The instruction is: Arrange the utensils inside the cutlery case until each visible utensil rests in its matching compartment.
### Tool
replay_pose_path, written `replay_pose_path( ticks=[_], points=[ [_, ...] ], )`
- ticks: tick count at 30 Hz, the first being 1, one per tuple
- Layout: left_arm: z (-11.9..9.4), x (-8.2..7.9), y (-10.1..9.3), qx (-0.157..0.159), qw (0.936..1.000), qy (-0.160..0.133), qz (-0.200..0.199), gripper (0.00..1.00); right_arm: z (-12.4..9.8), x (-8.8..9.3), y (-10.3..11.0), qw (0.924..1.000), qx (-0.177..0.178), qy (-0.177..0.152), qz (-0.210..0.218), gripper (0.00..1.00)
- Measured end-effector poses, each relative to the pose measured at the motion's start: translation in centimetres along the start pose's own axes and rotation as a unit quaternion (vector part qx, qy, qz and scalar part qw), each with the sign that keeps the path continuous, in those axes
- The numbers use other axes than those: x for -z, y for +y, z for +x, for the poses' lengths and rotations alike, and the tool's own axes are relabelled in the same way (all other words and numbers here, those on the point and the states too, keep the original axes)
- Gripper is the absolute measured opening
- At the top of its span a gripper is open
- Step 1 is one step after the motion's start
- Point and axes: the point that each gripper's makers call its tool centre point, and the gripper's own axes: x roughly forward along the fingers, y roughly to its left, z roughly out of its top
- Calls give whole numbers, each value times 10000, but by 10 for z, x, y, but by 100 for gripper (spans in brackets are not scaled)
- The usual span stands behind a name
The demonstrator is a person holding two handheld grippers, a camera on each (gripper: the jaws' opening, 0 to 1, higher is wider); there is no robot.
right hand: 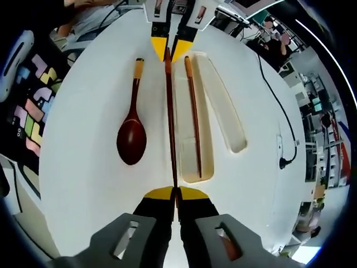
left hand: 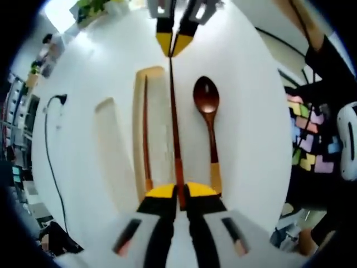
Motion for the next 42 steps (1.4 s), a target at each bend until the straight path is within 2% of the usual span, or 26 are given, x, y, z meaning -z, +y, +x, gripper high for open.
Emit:
replay_pose_path(
  ticks=[4,5,8,12,17,21,35,37,42],
  points=[
    [-2,5,11,-132,9999,-15,-108,5,1,-5,-8,10000,99,-6,8,0],
    [-2,8,15,-172,9996,19,-229,5,2,-7,-11,9999,129,-16,10,0],
    [1,14,23,-235,9993,191,-232,5,6,-12,-18,9998,193,-69,32,0],
    [4,19,25,-217,9991,266,-257,6,14,-16,-21,9998,210,-43,23,0],
    [9,28,30,-211,9985,388,-336,6,21,-22,-20,9998,110,-162,-7,0],
    [12,29,32,-222,9982,444,-333,6,23,-22,-23,9998,128,-135,-8,0],
    [15,30,31,-143,9985,464,-238,6,31,-20,-20,9998,-30,-135,140,1],
    [14,31,32,-210,9986,431,-218,6,31,-20,-18,9998,-55,-135,142,1],
    [10,32,32,-149,9990,267,-310,6,31,-21,-16,9996,-46,-219,169,1]
  ],
)
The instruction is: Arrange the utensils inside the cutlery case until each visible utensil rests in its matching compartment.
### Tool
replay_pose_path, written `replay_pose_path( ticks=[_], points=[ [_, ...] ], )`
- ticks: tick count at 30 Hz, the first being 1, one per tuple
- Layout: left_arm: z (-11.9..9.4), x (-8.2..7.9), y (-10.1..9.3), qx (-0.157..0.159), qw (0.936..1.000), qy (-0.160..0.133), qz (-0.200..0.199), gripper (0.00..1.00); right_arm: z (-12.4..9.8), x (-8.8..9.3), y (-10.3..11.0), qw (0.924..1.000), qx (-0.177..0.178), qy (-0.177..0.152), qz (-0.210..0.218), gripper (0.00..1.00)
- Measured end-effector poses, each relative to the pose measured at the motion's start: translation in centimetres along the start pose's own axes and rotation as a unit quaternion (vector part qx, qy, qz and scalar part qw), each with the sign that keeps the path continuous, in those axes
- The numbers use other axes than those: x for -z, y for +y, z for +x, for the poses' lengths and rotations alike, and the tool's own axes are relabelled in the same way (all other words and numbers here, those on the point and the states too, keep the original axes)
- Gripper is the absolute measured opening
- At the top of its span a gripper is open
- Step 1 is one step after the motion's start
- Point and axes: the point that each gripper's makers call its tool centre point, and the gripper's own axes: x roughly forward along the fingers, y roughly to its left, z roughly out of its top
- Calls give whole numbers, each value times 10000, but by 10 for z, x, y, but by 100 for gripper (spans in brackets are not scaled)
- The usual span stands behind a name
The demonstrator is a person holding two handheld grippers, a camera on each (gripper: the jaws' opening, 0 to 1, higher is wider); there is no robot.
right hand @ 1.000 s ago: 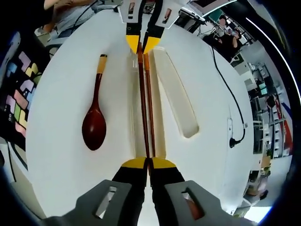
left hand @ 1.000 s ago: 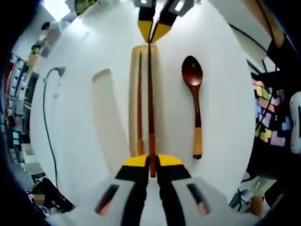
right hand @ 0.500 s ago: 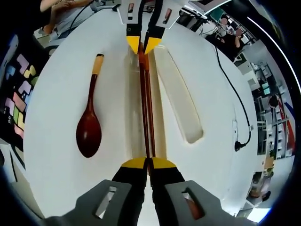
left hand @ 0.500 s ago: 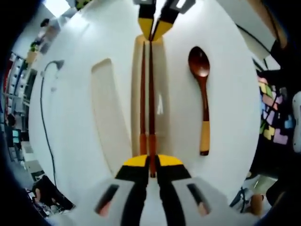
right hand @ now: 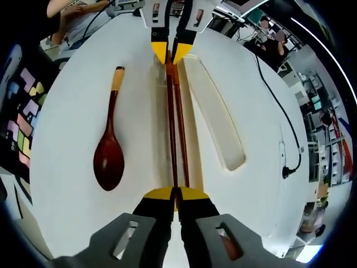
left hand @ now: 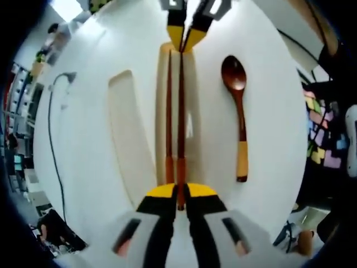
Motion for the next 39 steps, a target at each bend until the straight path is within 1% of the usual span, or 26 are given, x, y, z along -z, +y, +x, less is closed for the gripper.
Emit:
replay_pose_path(
  ticks=[3,7,14,23,27,28,29,31,32,33,35,36,37,38,39],
  points=[
    [2,0,-1,74,9999,-61,-61,6,1,0,3,9999,-61,-1,119,1],
    [5,1,-4,122,9999,-91,-33,6,-1,0,3,9999,-59,84,46,1],
    [5,1,-5,105,9999,-121,29,6,-2,1,5,9998,-69,163,54,3],
    [-1,0,-5,37,9998,-208,35,6,-6,2,6,9998,-28,210,47,3],
    [-6,-4,-9,10,9995,-282,141,6,-10,0,4,9999,39,147,50,3],
    [-9,-10,-9,-51,9986,-432,298,6,-12,-2,3,9999,75,90,74,3],
    [-13,-15,-13,-74,9982,-528,265,6,-13,-4,3,9999,102,52,97,3],
    [-20,-21,-22,-43,9971,-653,384,7,-16,-8,3,9998,148,-3,124,3],
    [-22,-24,-23,-107,9966,-665,468,8,-17,-9,5,9998,153,-10,131,3],
    [-24,-25,-26,-190,9962,-593,609,8,-18,-11,7,9998,160,-14,97,3],
    [-26,-26,-34,-205,9959,-543,701,8,-20,-12,11,9998,184,0,20,4],
    [-27,-27,-38,-220,9960,-521,688,7,-21,-11,11,9998,200,0,18,4],
    [-29,-25,-42,-244,9963,-432,705,7,-22,-11,12,9997,243,-20,53,4],
    [-31,-25,-48,-257,9953,-399,847,7,-23,-12,14,9996,272,-61,102,4],
    [-32,-26,-53,-250,9952,-420,851,7,-25,-12,17,9995,274,-96,108,4]
  ],
)
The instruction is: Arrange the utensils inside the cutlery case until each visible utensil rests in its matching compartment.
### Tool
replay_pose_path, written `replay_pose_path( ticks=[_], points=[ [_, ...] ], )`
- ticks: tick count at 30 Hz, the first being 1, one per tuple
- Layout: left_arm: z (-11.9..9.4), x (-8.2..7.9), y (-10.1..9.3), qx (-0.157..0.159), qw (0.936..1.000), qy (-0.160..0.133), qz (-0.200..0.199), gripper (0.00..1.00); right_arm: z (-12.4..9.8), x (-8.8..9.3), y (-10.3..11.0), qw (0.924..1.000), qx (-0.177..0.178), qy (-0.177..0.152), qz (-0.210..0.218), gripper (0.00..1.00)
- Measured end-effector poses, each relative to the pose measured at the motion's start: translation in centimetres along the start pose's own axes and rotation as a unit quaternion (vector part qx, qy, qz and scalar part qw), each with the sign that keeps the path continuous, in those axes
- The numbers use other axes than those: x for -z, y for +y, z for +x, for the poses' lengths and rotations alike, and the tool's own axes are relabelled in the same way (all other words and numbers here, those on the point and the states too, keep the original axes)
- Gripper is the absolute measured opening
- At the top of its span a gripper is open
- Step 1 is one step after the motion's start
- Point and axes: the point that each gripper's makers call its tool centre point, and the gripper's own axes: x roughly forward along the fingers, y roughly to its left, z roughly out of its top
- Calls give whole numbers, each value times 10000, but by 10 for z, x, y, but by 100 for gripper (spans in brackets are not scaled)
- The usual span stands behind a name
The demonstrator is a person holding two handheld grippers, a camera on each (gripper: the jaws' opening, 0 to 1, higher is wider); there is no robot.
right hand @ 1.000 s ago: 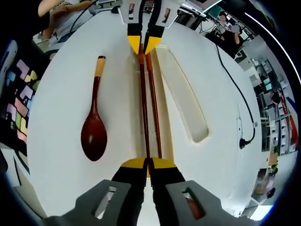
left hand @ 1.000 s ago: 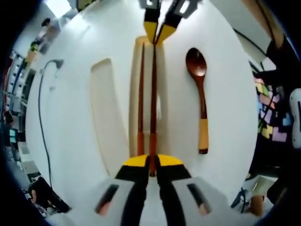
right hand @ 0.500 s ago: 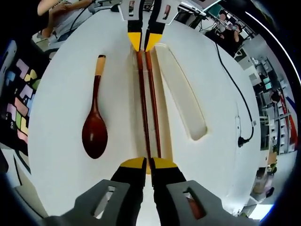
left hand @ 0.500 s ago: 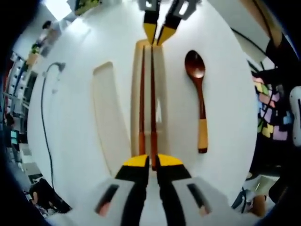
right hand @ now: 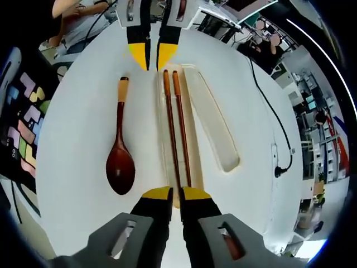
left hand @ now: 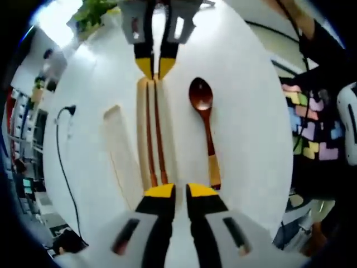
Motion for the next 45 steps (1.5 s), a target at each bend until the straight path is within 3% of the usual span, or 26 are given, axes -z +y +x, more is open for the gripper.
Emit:
replay_pose_path(
  ticks=[3,5,7,11,16,19,22,29,32,35,38,42,45],
  points=[
    [0,-4,-14,124,9999,-54,-72,8,-6,-3,8,9997,70,-252,19,5],
    [4,-3,-20,101,9999,-9,-77,7,-8,0,11,9995,136,-260,70,5],
    [7,-5,-26,176,9995,-68,264,7,-9,5,16,9995,178,-255,93,5],
    [15,-2,-31,263,9995,-89,124,8,-9,13,26,9990,181,-342,211,6],
    [22,0,-29,153,9996,-124,177,8,-4,22,36,9979,131,-472,413,6],
    [26,2,-31,250,9995,-145,141,9,-2,25,39,9972,158,-524,510,7],
    [28,2,-34,328,9992,-199,99,12,-4,24,31,9943,474,-685,667,7],
    [33,4,-37,436,9986,-258,-153,19,-6,18,41,9889,483,-1034,957,10],
    [36,5,-37,424,9982,-248,-337,21,-7,19,39,9855,580,-1141,1114,12],
    [40,6,-39,485,9974,-198,-487,20,-7,18,43,9780,474,-1275,1582,17],
    [42,7,-39,511,9970,-180,-556,21,-7,15,45,9739,413,-1428,1714,17],
    [45,8,-41,565,9969,-136,-538,21,-3,12,54,9603,108,-1557,2313,18],
    [46,8,-40,563,9967,-117,-573,21,1,12,57,9554,-39,-1623,2468,18]
  ],
)
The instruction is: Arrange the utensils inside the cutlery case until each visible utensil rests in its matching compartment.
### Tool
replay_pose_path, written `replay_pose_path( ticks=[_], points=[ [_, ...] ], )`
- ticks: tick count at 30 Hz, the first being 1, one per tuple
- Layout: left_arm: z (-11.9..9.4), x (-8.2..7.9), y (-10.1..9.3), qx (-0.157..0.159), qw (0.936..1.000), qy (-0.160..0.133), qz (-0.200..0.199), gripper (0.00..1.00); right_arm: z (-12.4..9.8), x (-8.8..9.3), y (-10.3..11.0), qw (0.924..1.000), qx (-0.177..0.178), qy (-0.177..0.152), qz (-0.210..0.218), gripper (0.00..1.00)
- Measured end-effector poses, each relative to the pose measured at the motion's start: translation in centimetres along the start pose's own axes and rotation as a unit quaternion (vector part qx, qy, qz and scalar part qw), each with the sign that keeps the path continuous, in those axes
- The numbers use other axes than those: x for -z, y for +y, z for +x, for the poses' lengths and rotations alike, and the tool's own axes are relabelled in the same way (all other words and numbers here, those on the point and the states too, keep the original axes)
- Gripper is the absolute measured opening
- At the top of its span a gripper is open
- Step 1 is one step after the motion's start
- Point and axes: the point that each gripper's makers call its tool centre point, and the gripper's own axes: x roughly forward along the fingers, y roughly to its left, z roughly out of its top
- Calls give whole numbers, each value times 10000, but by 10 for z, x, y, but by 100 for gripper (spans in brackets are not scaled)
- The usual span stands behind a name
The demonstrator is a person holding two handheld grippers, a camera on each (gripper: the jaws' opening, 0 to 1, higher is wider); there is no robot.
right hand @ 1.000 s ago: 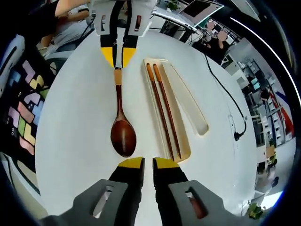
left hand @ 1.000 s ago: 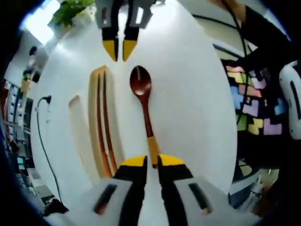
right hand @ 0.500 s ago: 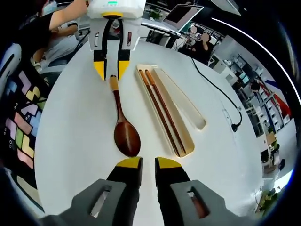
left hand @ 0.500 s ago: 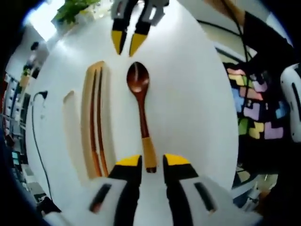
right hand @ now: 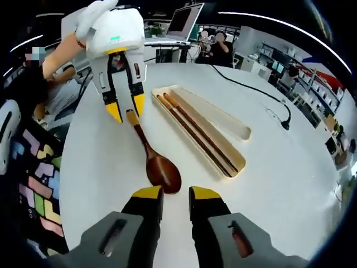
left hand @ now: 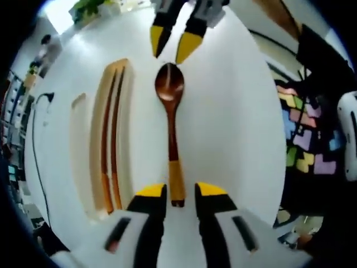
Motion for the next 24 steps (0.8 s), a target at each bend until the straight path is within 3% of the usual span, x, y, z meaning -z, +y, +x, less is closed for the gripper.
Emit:
replay_pose_path(
  ticks=[9,17,24],
  points=[
    [2,-1,0,56,10000,10,-46,19,7,1,7,9944,-260,-150,1015,17],
    [3,-2,2,117,9998,50,-156,19,16,-1,8,9886,-355,-114,1461,17],
    [4,-3,7,7,9999,27,-112,11,17,4,14,9855,-466,-64,1628,15]
  ],
)
